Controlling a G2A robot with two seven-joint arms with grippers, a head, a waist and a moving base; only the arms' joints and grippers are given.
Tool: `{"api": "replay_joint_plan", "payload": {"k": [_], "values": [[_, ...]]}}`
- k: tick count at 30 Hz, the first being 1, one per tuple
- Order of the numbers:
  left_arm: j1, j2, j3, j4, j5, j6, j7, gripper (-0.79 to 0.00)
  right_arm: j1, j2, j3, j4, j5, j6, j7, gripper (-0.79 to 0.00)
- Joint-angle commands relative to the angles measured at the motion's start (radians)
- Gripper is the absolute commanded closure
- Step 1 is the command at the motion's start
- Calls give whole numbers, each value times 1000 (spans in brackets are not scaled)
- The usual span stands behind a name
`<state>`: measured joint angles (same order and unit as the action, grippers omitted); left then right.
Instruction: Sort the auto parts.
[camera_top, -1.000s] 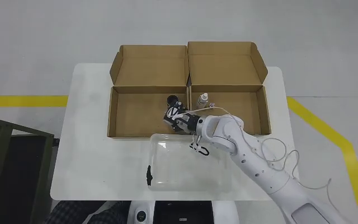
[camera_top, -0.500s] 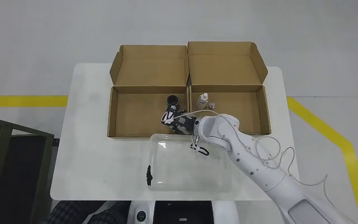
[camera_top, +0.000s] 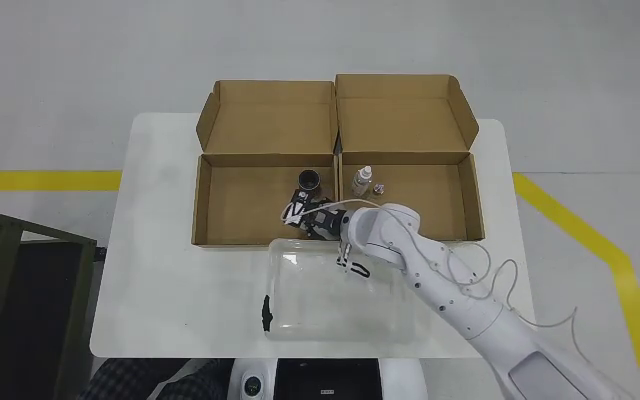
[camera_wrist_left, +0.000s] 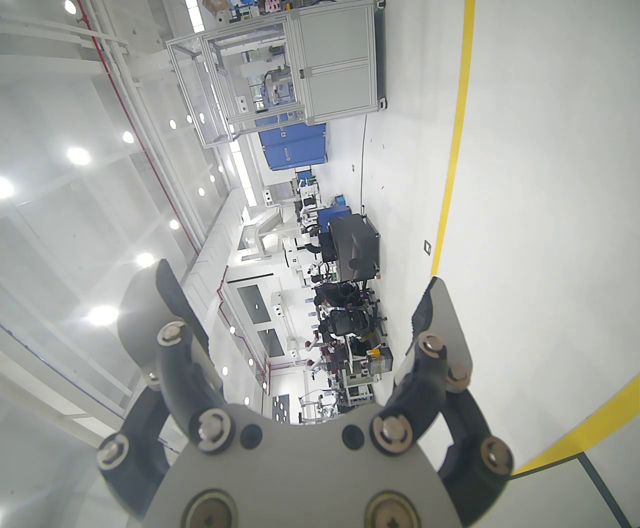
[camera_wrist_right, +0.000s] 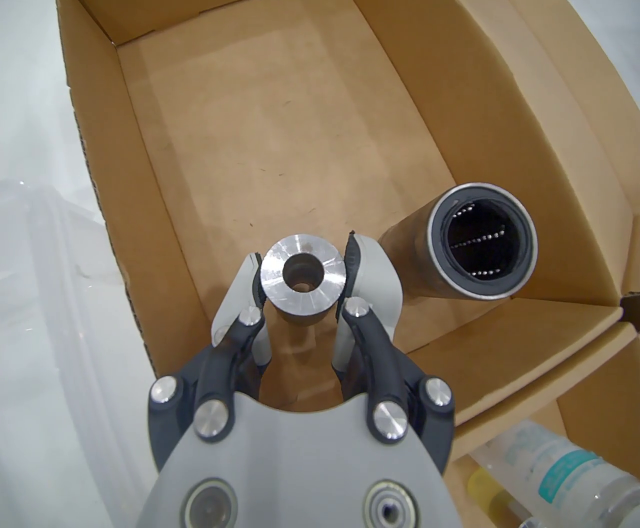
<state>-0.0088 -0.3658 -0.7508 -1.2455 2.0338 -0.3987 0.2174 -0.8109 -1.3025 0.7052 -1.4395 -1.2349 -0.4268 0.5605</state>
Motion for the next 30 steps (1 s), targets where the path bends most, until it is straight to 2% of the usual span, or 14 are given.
{"api": "replay_joint_plan", "payload": {"k": [1,5,9,21,30], "values": [[0,0,0,0,0,0,0,-785,1,-2,0,4,-3,-1,2,-231],[0,0,0,0,0,0,0,-785,2,-6,2,10,-8,0,0,-299],[0,0,0,0,0,0,0,-785,-2,-10,5,11,-13,-2,-1,-323],[0,0,0,0,0,0,0,-785,-46,-1,62,-93,8,-31,-31,-311],[0,0,0,0,0,0,0,-785,-174,30,182,-255,30,-34,-127,-323]]}}
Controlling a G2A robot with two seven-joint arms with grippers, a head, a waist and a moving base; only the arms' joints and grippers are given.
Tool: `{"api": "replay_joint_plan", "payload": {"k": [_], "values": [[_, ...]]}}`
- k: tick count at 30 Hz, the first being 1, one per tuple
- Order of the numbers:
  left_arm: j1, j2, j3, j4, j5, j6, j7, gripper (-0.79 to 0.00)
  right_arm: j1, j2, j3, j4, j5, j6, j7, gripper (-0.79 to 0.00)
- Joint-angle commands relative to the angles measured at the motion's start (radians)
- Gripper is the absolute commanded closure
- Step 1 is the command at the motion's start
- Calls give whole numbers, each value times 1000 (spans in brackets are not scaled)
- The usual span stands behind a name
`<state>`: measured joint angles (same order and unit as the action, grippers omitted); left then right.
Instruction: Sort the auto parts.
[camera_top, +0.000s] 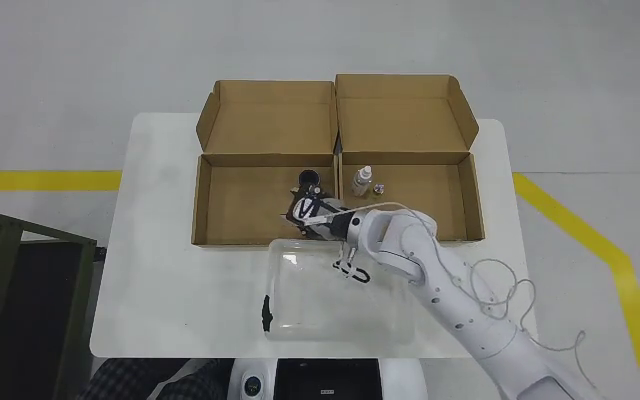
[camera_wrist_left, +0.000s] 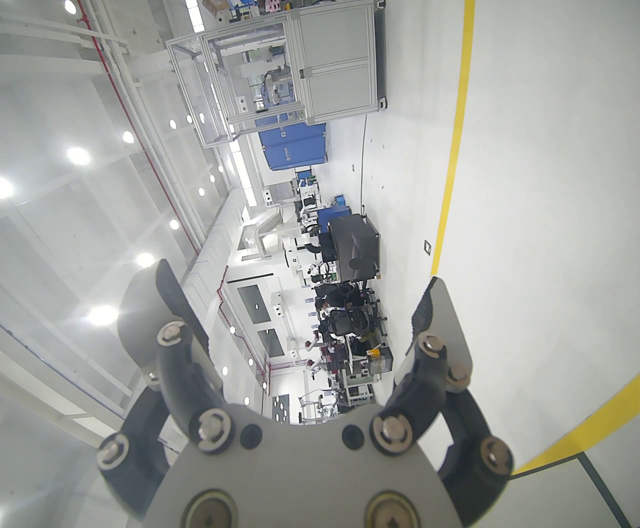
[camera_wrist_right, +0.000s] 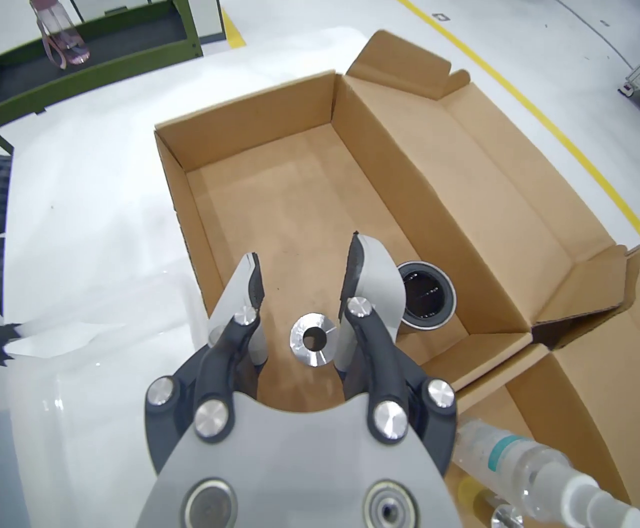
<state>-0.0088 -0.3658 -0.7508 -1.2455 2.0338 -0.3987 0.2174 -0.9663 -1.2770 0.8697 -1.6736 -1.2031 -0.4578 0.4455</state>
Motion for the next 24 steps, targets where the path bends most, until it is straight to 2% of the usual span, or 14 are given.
{"api": "replay_joint_plan", "payload": {"k": [1,13,24], "values": [[0,0,0,0,0,0,0,-785,-40,10,38,-43,-7,-3,-32,-326],[0,0,0,0,0,0,0,-785,-327,74,312,-218,-56,-49,-239,-357],[0,0,0,0,0,0,0,-785,-532,108,519,-244,-102,-75,-455,-391]]}}
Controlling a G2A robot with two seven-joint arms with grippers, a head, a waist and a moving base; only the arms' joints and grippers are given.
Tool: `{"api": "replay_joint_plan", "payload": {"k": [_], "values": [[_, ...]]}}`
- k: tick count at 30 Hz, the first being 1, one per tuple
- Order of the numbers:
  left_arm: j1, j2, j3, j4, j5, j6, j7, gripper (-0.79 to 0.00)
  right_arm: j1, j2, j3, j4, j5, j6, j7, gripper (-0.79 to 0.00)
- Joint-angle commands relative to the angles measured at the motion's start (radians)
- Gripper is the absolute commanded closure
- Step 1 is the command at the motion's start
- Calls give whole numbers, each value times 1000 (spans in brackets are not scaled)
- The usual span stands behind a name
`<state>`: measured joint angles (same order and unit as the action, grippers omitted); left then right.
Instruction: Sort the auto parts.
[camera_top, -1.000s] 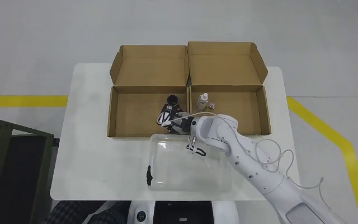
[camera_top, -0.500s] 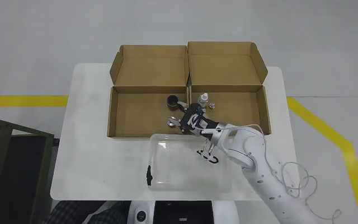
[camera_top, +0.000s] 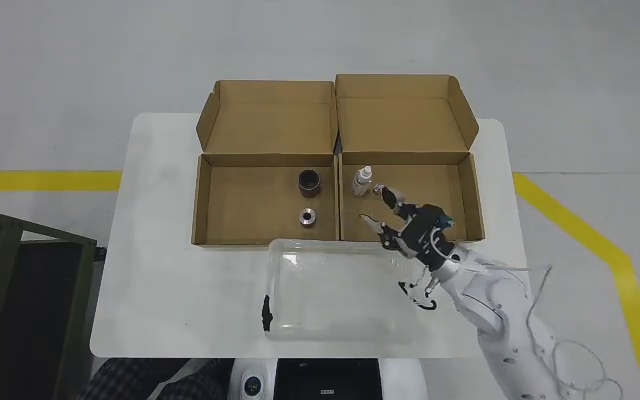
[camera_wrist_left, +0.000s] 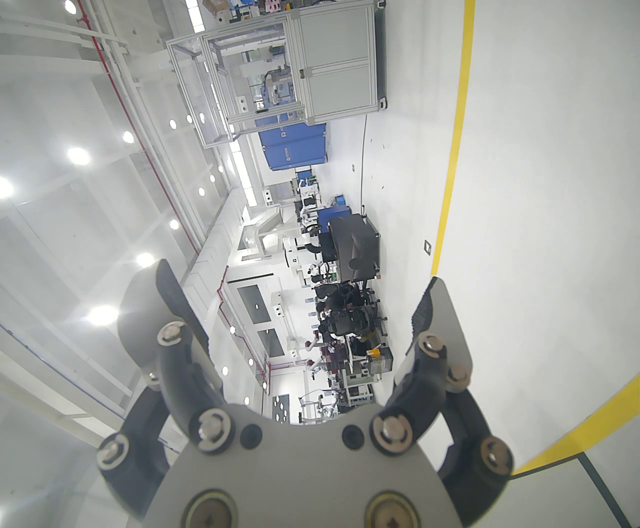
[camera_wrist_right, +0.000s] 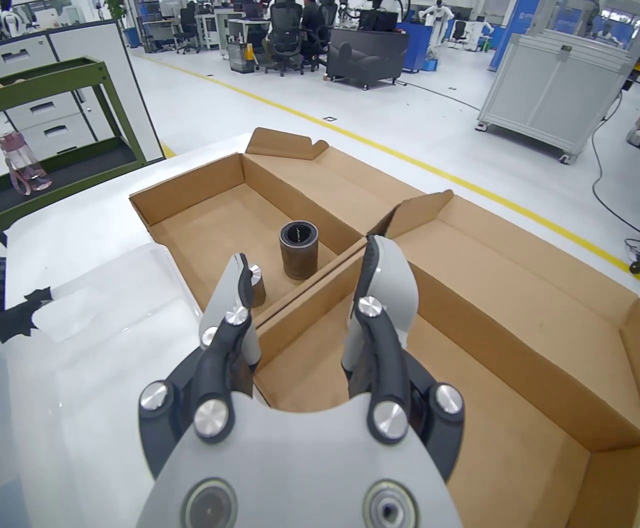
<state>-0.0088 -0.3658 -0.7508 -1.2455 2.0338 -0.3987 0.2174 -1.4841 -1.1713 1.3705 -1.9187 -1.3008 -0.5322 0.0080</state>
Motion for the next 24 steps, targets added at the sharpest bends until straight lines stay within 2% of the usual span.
{"api": "replay_joint_plan", "payload": {"k": [1,6,11,15,17,22,24], "values": [[0,0,0,0,0,0,0,-785,-29,5,35,1,-6,-4,-35,-391],[0,0,0,0,0,0,0,-785,-97,13,113,8,-33,17,-113,-526],[0,0,0,0,0,0,0,-785,-150,19,171,39,-49,35,-178,-548],[0,0,0,0,0,0,0,-785,-191,23,213,53,-45,36,-230,-594],[0,0,0,0,0,0,0,-785,-213,25,234,60,-44,37,-256,-665],[0,0,0,0,0,0,0,-785,-263,28,284,79,-31,46,-312,-785],[0,0,0,0,0,0,0,-785,-278,29,299,82,-24,47,-327,-785]]}}
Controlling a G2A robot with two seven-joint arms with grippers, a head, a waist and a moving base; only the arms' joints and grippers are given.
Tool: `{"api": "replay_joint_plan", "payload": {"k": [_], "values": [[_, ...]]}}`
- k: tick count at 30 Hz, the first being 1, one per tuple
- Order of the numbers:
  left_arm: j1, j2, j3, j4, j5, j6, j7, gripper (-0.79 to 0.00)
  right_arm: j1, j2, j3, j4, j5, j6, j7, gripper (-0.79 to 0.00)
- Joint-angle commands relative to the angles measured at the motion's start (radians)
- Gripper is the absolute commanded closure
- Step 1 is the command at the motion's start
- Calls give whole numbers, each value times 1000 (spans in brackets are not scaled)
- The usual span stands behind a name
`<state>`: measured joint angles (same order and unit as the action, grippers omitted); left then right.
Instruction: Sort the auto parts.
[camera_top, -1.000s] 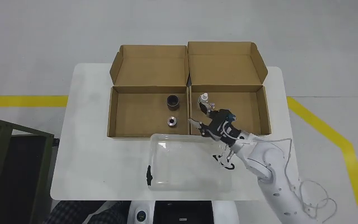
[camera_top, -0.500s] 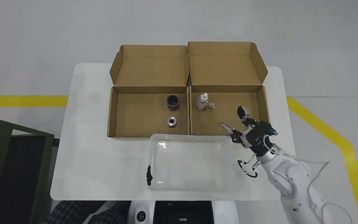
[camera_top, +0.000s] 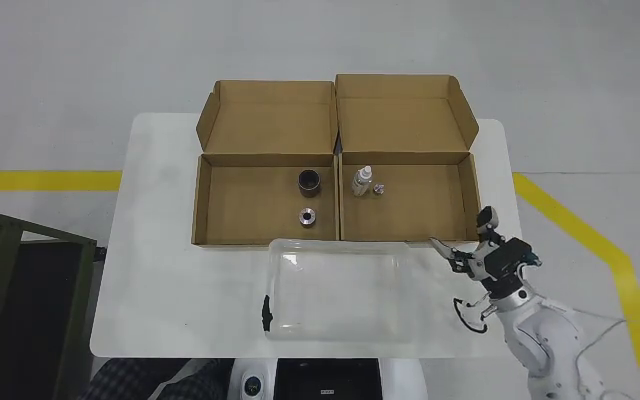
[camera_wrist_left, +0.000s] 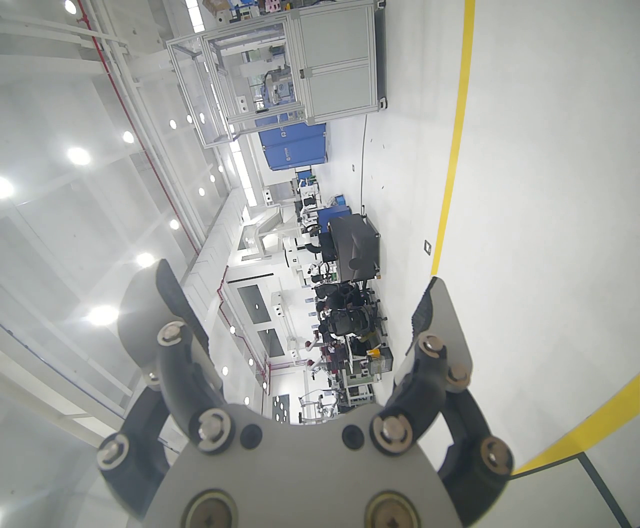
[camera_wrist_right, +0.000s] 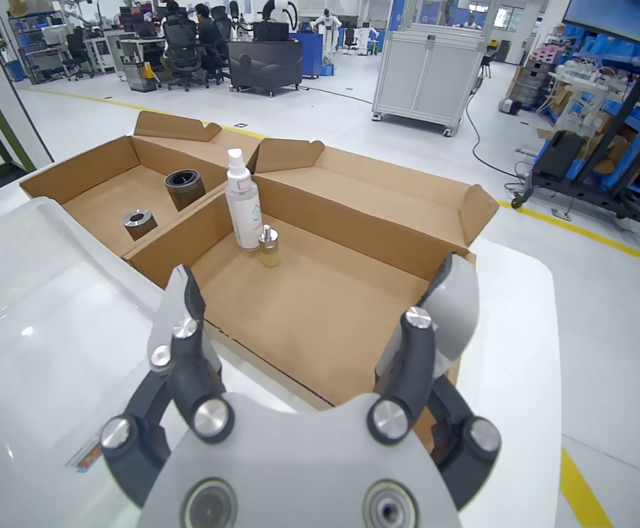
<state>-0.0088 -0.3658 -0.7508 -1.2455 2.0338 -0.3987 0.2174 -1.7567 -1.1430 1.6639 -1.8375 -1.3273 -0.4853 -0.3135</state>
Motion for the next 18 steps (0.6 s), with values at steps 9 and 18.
{"api": "replay_joint_plan", "payload": {"k": [9,18], "values": [[0,0,0,0,0,0,0,-785,-73,4,87,-1,24,-4,-67,-785],[0,0,0,0,0,0,0,-785,-79,8,90,1,5,-51,-48,-785]]}}
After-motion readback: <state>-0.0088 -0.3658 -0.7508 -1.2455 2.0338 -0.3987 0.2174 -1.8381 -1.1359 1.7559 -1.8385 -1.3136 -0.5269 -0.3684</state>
